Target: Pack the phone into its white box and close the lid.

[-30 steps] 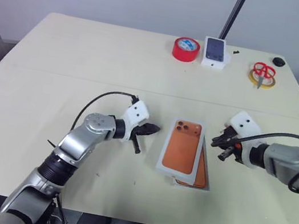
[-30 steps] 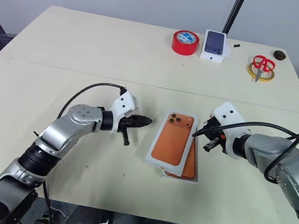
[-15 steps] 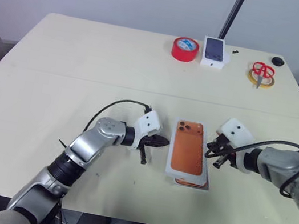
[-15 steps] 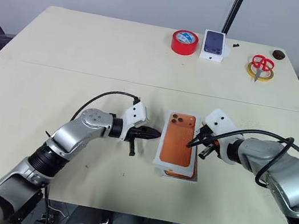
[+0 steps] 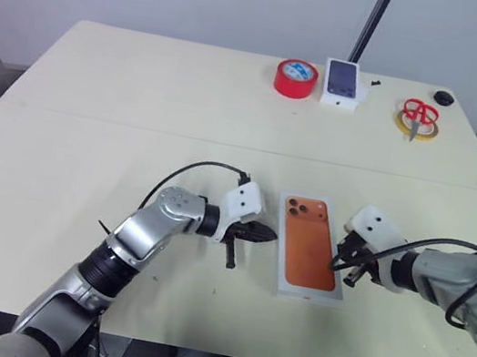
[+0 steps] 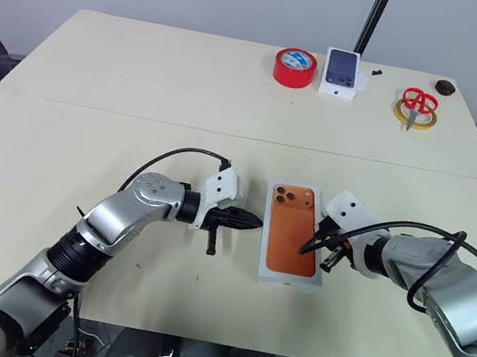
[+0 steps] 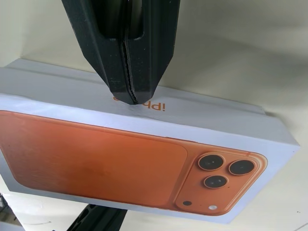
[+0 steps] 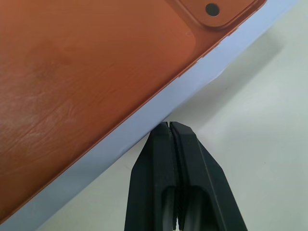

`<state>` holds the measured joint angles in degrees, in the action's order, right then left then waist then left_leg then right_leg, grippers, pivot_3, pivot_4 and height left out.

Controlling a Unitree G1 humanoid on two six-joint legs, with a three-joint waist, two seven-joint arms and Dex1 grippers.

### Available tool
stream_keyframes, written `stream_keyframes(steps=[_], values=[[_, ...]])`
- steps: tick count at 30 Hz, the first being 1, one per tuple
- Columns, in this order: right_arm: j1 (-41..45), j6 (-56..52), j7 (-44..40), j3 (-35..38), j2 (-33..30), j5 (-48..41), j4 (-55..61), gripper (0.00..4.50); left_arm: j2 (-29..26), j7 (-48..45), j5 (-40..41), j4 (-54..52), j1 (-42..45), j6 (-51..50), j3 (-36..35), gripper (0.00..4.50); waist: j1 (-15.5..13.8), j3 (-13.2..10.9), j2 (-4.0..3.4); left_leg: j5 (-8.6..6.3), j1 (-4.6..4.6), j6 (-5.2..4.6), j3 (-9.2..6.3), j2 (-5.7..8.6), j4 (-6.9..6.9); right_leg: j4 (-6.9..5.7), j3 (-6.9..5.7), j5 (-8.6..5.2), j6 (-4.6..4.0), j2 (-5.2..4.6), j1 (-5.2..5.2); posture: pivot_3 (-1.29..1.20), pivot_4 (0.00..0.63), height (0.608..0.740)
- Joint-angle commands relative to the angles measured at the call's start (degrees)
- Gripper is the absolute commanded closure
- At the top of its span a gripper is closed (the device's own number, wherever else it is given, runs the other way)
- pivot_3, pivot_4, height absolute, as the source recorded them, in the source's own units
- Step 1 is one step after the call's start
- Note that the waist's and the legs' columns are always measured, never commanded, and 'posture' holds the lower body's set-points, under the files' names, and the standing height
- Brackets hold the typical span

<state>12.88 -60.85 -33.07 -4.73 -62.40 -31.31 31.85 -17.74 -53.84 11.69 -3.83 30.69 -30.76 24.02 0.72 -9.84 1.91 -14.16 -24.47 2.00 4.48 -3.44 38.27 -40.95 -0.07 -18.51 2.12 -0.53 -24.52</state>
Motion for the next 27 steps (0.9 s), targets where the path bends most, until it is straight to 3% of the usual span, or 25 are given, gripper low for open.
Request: stream_keyframes(steps=[1, 22, 27], values=[[-0.5, 1.2, -1.1, 2.0, 0.2, 0.9, 1.7, 4.45, 1.0, -0.6, -0.3, -1.6, 1.3, 1.0, 1.3, 4.50, 0.0, 0.0, 0.00, 0.00, 0.00, 0.00, 0.00, 0.00, 0.00, 0.00, 0.00, 0.00, 0.00, 0.00, 0.00, 0.00, 0.150, 0.690], [-4.4, 0.9, -4.2, 4.4, -1.0, 2.5, 4.7, 4.45, -0.2, -0.9, -1.7, -0.1, 0.4, 1.6, 1.8, 4.50, 0.0, 0.0, 0.00, 0.00, 0.01, 0.00, -0.02, 0.02, 0.01, -0.01, 0.00, 0.00, 0.00, 0.00, 0.01, 0.00, 0.150, 0.690], [-5.5, 2.5, -6.5, 7.5, -3.7, 3.7, 4.2, 4.45, 0.9, 0.4, 0.0, 0.5, 1.9, 0.7, -1.5, 4.50, 0.0, 0.0, 0.00, 0.00, 0.01, 0.00, -0.02, 0.02, 0.02, -0.02, 0.00, 0.00, 0.00, 0.00, 0.01, 0.00, 0.150, 0.690]])
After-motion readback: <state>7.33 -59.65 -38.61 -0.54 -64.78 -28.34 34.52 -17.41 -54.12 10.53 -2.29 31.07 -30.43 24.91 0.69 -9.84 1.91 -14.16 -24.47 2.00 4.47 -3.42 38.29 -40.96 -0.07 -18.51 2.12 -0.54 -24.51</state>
